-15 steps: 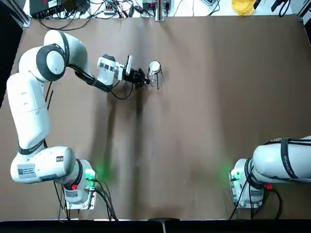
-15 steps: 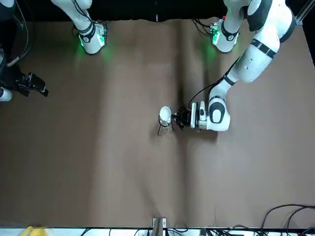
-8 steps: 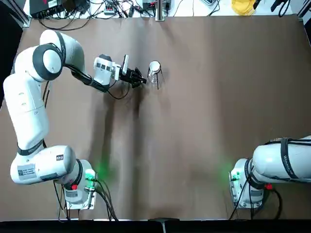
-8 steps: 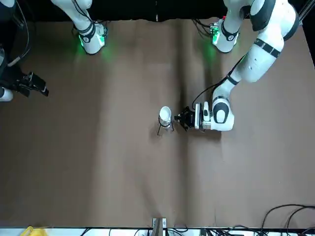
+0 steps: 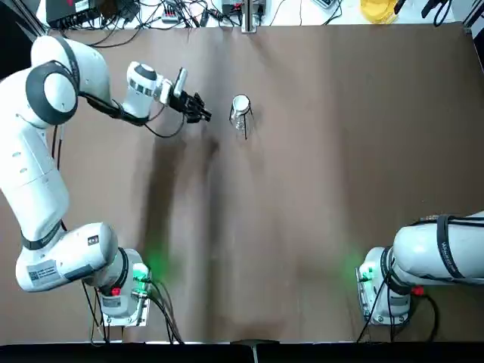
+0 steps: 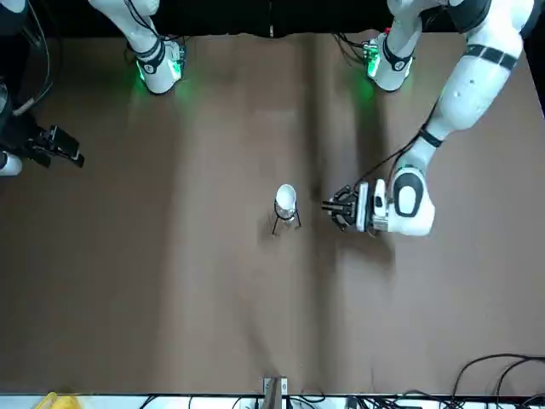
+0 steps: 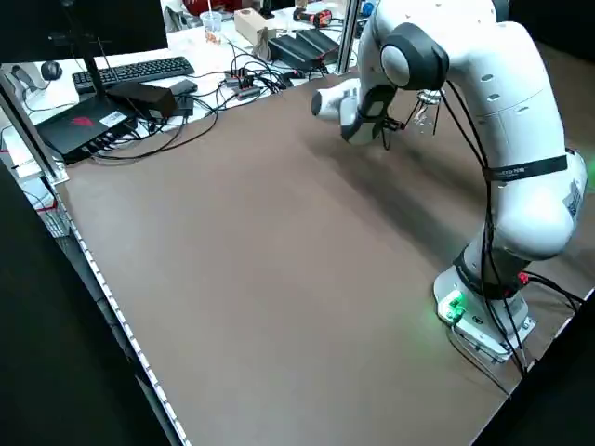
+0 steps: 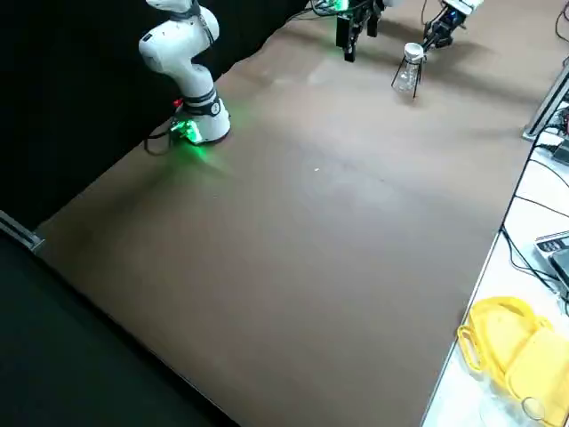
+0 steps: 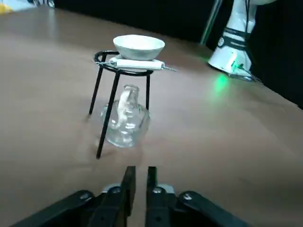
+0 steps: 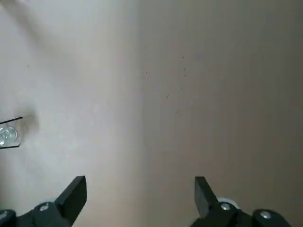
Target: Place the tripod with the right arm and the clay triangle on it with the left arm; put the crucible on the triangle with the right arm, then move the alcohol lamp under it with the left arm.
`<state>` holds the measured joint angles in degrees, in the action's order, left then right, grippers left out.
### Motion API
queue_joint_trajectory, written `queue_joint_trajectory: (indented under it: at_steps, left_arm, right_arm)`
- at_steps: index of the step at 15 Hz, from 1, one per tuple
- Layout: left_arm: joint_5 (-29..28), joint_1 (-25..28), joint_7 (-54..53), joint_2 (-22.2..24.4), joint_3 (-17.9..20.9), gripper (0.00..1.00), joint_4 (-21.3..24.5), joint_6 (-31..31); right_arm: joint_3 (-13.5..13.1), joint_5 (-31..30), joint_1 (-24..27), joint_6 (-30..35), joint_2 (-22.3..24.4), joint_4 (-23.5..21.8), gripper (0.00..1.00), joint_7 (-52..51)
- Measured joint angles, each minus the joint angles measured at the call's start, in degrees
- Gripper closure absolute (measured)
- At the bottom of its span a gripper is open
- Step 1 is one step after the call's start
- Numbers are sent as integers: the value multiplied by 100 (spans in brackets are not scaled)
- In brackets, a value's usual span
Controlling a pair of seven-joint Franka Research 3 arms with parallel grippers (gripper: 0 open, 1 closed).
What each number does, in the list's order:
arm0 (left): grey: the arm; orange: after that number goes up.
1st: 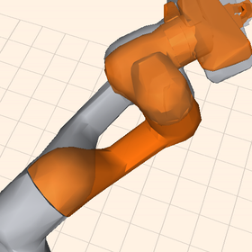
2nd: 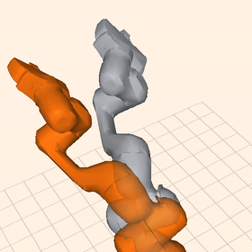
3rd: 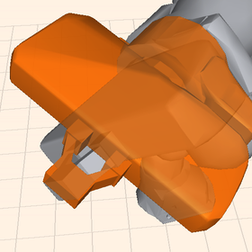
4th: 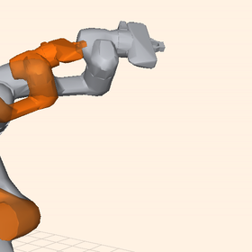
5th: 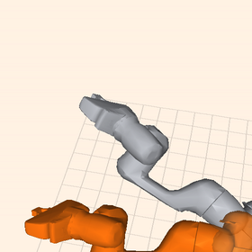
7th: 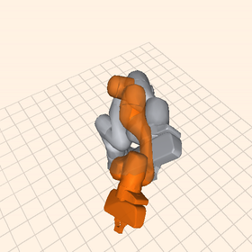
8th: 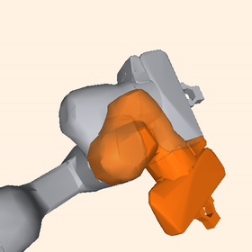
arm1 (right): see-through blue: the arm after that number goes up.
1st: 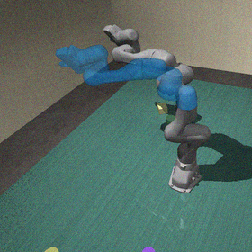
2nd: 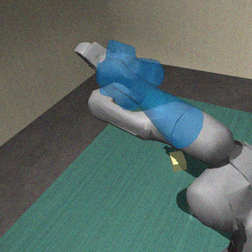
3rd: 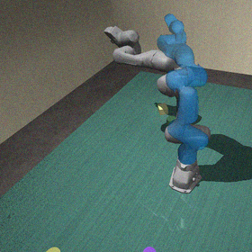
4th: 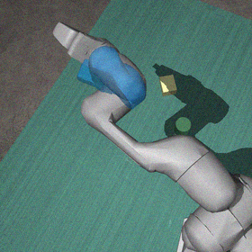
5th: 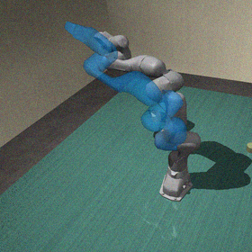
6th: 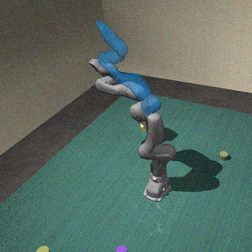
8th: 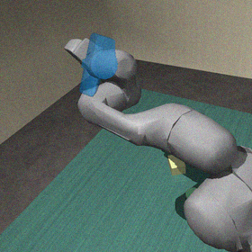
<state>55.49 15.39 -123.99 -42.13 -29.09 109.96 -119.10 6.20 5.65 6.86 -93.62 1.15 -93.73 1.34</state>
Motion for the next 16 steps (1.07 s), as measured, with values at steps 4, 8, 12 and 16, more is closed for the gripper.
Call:
queue_joint_trajectory:
  at_steps: [4, 8, 12, 16]
  left_arm:
    - [-1341, 230, 1183, 215, 1, 47, -516, 608]
    - [-2194, 268, 2402, 554, 106, 11, -769, 930]
    - [-3260, 272, 3983, 1260, 579, 0, -817, 1829]
    - [-4278, 288, 5426, 2138, 884, 0, -900, 2325]
  right_arm:
    - [2, 0, -1, -1, 0, 0, 0, -1]
    - [6, 0, -1, -1, 0, 0, 0, -2]
    - [10, 0, -2, 6, 0, 0, 0, -2]
    - [21, 0, -46, -7, 0, 2, 0, -6]
